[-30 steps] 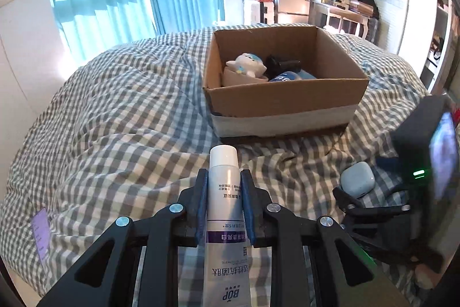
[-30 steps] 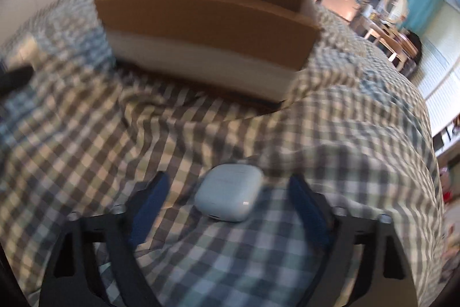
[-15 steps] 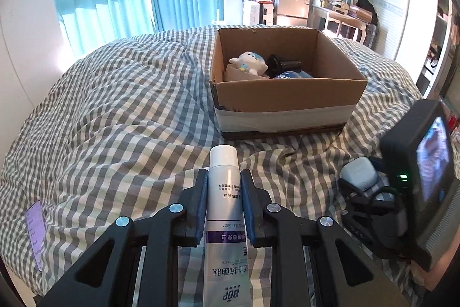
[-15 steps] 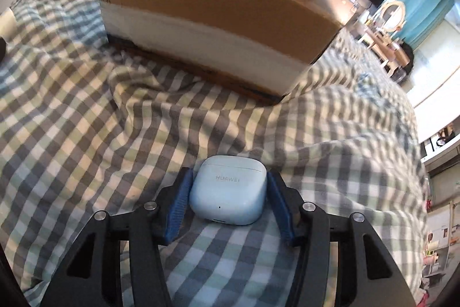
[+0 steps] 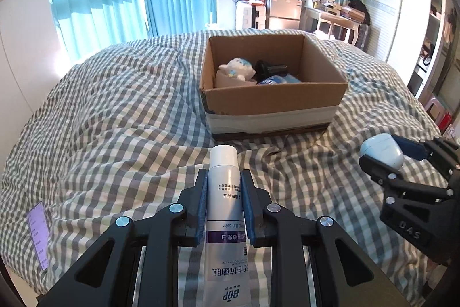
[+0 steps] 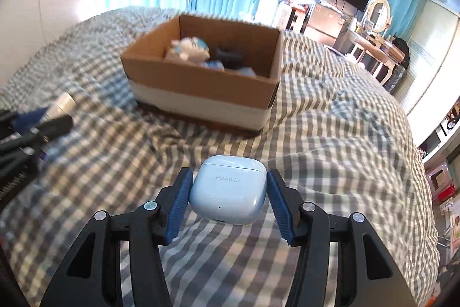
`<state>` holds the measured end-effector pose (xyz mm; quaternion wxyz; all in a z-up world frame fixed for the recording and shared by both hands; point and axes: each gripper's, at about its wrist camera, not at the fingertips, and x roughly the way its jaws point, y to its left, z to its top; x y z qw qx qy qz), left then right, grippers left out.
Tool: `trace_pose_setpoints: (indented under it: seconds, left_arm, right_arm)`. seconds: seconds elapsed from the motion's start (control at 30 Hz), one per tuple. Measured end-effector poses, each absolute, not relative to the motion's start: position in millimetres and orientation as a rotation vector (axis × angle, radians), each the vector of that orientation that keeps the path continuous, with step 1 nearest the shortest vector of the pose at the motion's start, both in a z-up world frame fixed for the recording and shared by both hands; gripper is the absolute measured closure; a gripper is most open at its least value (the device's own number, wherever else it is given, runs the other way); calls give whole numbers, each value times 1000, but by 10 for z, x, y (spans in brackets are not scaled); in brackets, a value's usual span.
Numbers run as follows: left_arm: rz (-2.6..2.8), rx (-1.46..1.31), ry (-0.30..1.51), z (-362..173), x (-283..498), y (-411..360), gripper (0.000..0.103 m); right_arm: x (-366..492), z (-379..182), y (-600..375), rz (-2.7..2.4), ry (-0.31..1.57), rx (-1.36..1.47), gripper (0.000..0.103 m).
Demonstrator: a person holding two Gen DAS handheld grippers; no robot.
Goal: Organize objects
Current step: 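Carry the tube and earbud case into the box and open both tools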
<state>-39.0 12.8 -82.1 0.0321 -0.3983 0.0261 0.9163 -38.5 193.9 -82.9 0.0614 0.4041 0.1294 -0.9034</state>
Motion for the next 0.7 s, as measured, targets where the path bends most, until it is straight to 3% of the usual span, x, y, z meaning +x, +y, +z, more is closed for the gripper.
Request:
trace_pose_setpoints:
  seconds: [0.37, 0.7]
  left_arm:
    - [2870, -1126, 101, -396, -330, 156, 81]
    - [2898, -1024, 85, 29, -782, 112, 81]
  right_arm:
    - [-87, -146, 1776, -2779, 434, 994, 50]
    - [-341, 337, 1702, -2794, 423, 869, 50]
